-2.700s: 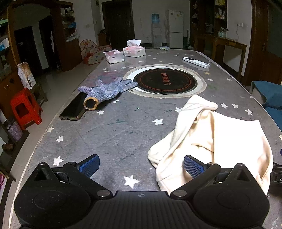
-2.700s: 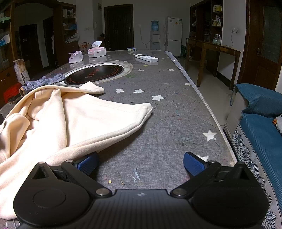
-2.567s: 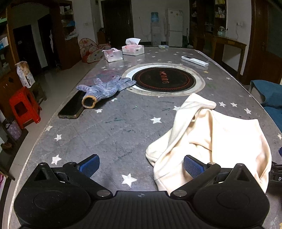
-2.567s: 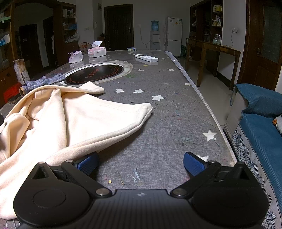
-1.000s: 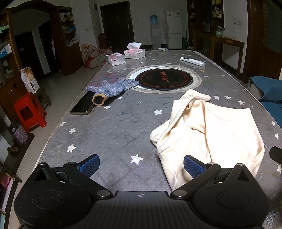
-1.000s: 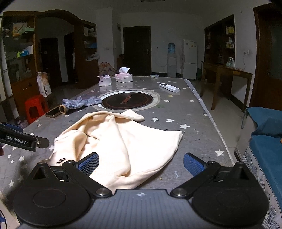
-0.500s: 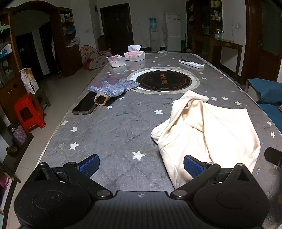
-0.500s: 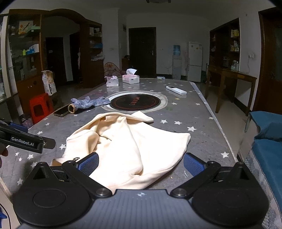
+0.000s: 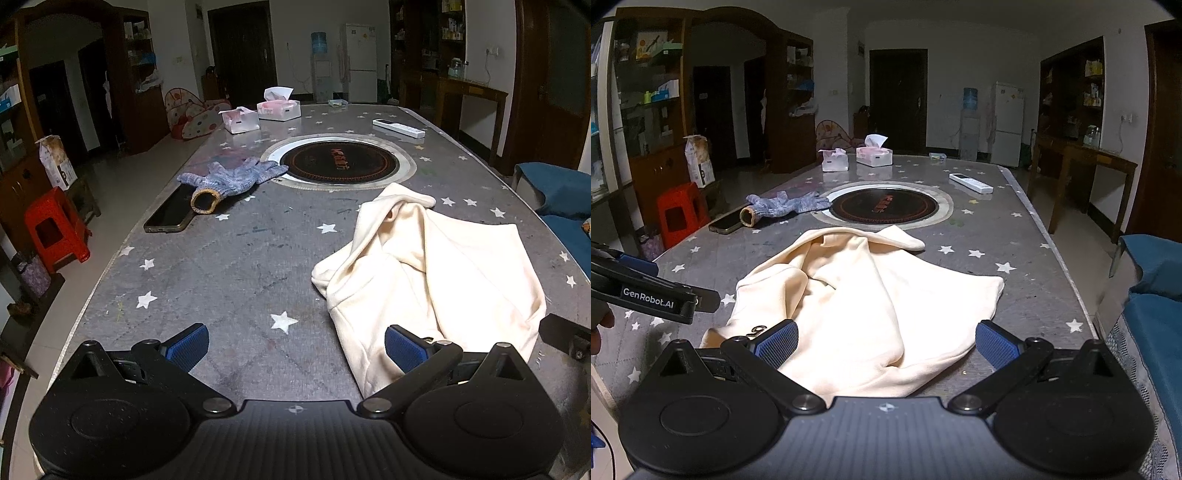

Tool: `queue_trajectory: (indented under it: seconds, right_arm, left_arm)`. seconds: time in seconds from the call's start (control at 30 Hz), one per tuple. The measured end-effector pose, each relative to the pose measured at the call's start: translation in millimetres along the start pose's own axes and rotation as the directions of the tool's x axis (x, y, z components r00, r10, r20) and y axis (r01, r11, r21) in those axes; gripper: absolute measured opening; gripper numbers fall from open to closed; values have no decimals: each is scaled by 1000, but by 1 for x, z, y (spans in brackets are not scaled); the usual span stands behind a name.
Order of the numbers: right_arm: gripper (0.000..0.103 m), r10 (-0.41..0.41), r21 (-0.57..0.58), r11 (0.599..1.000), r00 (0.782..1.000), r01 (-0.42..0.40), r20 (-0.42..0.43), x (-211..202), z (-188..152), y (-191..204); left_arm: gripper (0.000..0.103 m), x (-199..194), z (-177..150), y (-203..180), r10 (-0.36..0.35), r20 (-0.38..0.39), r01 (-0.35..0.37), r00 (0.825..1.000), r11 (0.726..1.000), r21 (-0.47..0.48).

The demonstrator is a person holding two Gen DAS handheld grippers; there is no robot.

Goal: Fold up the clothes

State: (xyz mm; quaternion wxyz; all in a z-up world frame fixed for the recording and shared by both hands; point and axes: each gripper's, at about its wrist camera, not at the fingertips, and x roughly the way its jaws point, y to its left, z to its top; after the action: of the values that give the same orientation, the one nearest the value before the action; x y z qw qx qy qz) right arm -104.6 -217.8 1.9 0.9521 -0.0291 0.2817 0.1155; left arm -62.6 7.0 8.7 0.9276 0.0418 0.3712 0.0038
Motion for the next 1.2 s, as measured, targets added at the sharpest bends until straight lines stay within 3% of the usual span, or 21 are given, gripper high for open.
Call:
queue_trajectory:
  seconds: [0.83, 1.2]
  right_arm:
    - [102, 44, -34, 998, 998, -46, -33, 32, 17, 3]
    - [94, 72, -20, 997, 995, -73, -72, 63, 31, -8]
  left_arm:
    - [103, 27, 22, -6, -13, -10, 13, 1000, 999, 40]
    - [103, 53, 41, -11, -18, -20, 20, 1000, 998, 66]
